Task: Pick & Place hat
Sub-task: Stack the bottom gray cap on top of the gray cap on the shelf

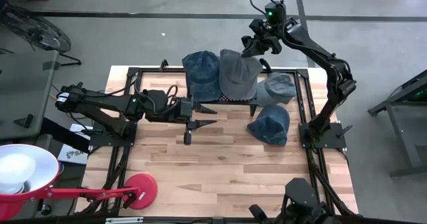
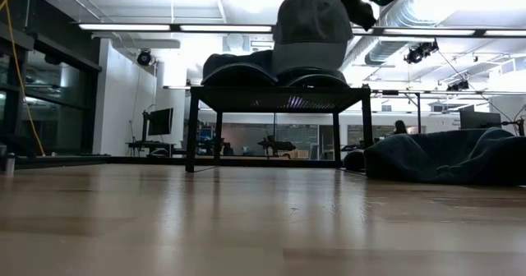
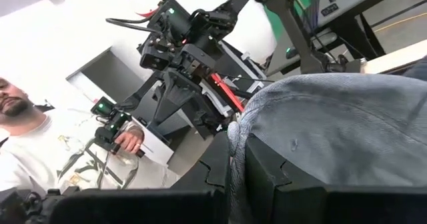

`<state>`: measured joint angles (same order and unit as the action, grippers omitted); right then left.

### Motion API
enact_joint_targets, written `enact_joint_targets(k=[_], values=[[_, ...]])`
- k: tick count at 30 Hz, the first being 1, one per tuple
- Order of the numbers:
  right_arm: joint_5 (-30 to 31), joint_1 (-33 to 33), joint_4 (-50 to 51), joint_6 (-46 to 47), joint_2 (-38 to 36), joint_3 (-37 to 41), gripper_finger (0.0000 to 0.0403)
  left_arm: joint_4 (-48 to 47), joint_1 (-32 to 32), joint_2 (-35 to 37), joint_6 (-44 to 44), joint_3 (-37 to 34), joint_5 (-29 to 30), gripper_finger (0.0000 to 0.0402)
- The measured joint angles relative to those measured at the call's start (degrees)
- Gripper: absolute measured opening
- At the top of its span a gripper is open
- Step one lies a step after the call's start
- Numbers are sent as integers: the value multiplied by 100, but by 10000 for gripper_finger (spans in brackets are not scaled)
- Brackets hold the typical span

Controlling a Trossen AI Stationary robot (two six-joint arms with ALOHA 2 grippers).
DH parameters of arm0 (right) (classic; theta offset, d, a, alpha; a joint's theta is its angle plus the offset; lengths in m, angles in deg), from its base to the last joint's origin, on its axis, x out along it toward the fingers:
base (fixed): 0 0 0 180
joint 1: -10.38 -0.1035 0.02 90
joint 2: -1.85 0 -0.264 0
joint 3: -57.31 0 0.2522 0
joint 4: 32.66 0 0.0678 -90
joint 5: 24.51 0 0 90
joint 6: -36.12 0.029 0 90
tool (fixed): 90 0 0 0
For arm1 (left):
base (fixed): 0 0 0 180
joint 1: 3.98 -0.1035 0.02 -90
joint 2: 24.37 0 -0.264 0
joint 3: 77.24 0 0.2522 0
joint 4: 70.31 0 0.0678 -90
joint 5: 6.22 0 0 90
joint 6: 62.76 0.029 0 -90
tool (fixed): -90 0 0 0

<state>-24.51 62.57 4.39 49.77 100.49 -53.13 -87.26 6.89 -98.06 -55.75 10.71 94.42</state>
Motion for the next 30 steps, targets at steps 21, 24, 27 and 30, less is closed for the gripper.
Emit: enact_joint_targets(k=[21,24,27,30], values=[[160,485,779,40,3,0,18,0,0,0,17,0,50,117],[179,487,856,41,3,0,18,0,0,0,17,0,50,117],[180,473,861,49,3,0,22,0,0,0,17,0,52,117],[216,414,885,55,3,0,22,0,0,0,16,0,59,117]])
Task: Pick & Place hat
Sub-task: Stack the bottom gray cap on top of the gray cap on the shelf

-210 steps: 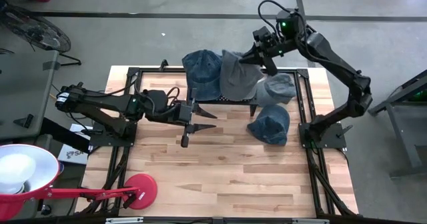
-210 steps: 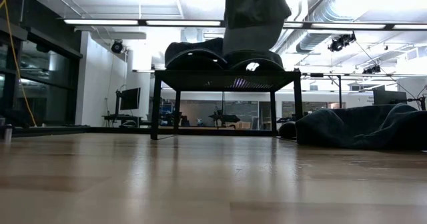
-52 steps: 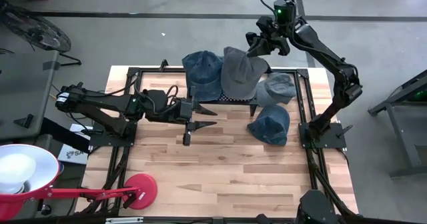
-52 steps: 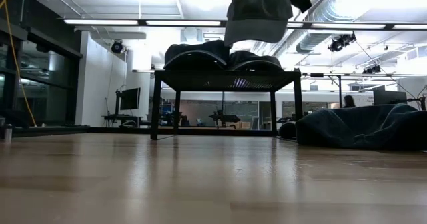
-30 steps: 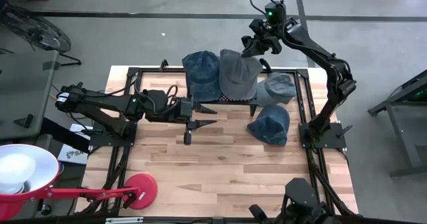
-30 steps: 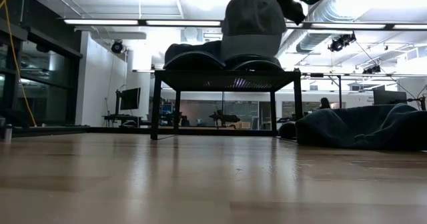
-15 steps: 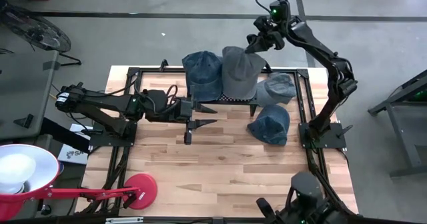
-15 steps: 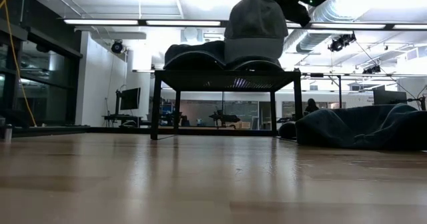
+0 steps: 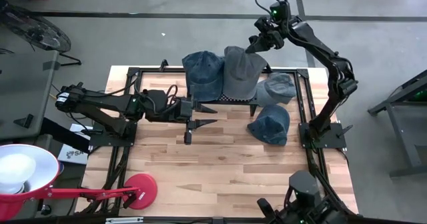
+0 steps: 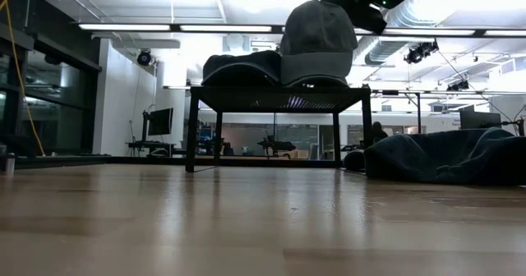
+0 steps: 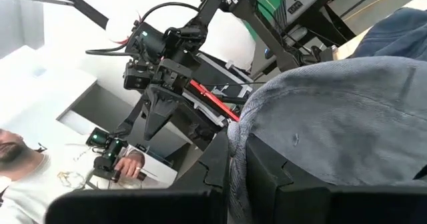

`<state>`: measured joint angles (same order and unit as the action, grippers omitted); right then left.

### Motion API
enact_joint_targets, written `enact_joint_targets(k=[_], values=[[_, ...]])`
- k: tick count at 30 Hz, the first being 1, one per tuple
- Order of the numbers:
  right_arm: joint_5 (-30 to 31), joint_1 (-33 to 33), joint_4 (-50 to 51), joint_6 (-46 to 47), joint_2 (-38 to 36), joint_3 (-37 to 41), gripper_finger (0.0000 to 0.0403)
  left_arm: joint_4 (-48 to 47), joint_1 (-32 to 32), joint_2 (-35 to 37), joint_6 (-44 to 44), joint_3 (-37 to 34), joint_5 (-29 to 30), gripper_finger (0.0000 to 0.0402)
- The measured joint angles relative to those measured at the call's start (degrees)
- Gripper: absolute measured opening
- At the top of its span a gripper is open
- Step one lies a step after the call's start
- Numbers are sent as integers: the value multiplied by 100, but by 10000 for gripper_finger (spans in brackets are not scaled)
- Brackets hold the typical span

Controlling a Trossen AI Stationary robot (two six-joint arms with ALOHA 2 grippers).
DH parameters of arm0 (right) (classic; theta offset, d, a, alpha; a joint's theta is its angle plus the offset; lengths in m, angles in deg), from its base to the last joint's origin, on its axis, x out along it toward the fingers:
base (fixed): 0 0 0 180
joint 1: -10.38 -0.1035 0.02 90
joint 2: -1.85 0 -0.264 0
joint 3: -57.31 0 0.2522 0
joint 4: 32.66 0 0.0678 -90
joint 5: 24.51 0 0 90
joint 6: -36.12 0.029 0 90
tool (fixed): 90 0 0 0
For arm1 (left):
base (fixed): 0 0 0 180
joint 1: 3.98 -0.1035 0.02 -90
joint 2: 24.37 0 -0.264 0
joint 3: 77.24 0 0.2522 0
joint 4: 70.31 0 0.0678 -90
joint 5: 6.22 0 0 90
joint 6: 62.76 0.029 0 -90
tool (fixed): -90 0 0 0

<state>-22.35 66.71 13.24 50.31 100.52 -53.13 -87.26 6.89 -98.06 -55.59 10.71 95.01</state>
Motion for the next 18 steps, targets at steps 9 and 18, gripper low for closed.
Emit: enact_joint_targets(k=[9,18], values=[[-34,-120,437,-183,198,0,23,0,2,0,-1,0,5,117],[192,-119,403,-404,291,2,23,2,0,0,-1,0,3,117]])
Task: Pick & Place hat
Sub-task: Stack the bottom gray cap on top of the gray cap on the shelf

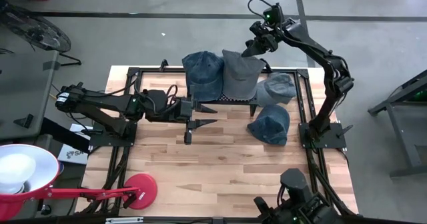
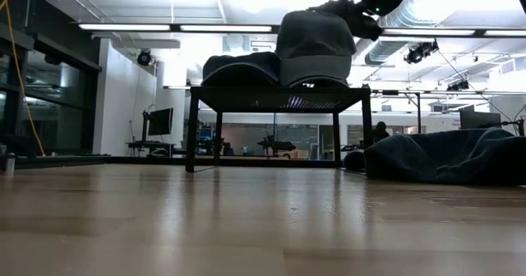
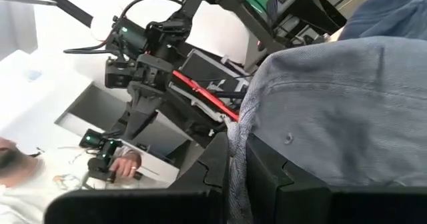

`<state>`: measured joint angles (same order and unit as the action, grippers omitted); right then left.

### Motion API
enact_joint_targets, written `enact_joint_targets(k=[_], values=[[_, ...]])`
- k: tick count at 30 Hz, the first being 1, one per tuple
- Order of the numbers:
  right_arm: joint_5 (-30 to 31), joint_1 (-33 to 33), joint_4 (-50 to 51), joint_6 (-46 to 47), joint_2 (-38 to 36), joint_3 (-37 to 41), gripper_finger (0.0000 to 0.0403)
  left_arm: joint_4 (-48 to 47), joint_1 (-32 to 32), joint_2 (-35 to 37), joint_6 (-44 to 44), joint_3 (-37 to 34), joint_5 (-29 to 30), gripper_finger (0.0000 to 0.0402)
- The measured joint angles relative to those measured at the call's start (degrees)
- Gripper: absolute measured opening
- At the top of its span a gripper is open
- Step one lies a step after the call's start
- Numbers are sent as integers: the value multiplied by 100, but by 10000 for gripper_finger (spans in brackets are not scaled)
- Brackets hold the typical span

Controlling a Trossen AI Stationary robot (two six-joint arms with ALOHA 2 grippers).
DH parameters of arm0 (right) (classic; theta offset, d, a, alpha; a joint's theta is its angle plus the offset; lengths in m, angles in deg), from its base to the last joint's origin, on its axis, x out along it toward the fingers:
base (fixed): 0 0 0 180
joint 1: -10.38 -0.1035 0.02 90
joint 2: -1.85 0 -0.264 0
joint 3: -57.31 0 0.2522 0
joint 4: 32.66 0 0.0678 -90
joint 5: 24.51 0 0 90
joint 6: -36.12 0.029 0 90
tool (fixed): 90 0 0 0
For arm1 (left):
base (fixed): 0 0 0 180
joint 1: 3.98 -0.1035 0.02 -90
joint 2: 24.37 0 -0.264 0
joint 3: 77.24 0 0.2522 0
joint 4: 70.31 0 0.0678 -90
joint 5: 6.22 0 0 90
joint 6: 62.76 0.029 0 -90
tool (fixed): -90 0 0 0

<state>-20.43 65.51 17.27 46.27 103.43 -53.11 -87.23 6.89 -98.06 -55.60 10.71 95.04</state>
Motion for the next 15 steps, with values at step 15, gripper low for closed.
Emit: enact_joint_targets(k=[15], values=[[-405,-94,-338,181,-148,0,20,0,1,0,0,0,24,117]])
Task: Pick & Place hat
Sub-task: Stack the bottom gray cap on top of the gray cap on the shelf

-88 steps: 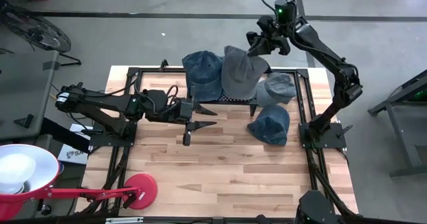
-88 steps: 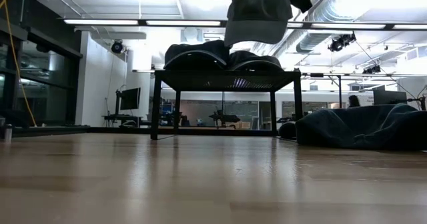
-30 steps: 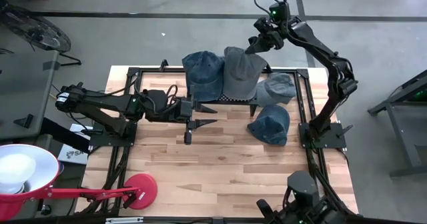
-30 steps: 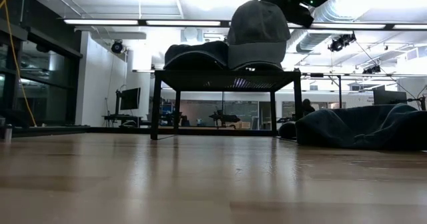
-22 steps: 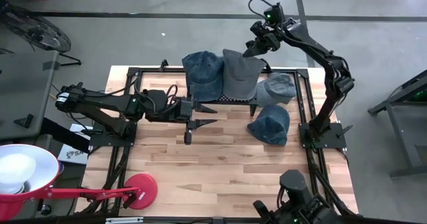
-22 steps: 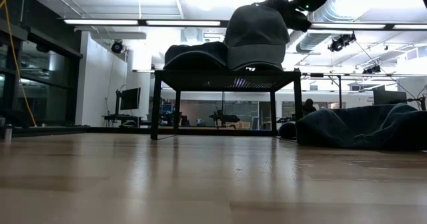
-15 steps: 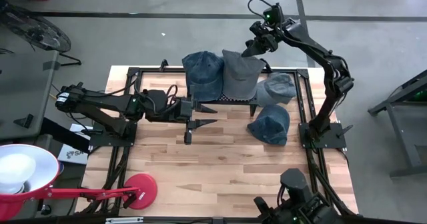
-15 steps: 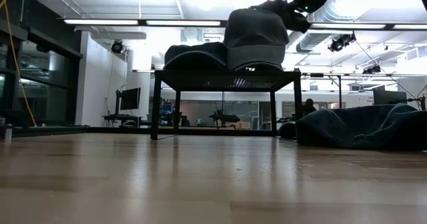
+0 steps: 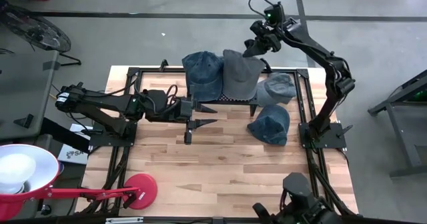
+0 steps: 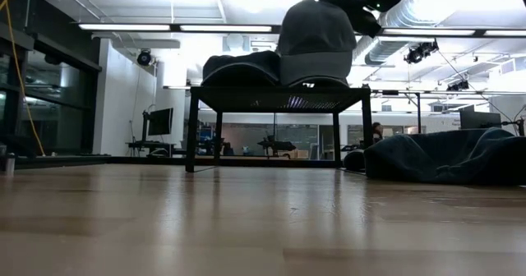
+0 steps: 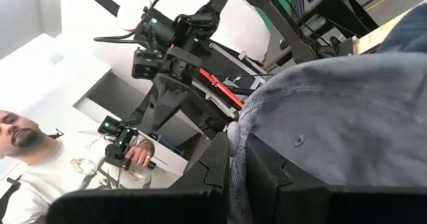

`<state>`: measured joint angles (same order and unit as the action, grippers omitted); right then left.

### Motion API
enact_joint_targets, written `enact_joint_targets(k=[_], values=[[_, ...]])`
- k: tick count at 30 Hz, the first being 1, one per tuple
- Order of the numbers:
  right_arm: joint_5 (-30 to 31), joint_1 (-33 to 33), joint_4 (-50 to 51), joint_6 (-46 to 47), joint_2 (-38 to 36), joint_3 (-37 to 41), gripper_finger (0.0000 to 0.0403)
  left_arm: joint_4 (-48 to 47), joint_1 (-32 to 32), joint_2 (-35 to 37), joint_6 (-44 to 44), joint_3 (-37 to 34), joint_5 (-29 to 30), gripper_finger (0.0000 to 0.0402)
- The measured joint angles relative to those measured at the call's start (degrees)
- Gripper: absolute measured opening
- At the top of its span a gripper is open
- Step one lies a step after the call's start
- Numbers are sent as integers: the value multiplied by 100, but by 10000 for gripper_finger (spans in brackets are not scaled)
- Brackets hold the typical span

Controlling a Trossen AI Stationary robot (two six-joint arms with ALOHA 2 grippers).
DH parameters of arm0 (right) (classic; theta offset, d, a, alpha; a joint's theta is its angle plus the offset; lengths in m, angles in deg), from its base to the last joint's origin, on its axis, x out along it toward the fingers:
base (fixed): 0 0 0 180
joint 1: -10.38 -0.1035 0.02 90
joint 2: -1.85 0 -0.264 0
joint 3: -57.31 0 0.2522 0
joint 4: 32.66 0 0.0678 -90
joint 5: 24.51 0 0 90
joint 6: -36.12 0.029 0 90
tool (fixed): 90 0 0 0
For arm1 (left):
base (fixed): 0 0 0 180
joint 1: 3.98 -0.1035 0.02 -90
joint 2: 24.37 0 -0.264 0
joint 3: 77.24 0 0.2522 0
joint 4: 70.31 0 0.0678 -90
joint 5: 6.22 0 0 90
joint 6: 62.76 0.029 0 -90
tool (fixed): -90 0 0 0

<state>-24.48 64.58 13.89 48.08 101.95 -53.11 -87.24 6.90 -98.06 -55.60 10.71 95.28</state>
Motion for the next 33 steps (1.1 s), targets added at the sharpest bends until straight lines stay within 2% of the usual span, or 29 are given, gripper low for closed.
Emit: enact_joint_targets(k=[8,33], values=[[-9,0,-437,592,-182,0,20,0,0,0,-2,0,10,117],[-4,-599,-393,752,-184,0,23,-2,0,0,-15,0,19,117]])
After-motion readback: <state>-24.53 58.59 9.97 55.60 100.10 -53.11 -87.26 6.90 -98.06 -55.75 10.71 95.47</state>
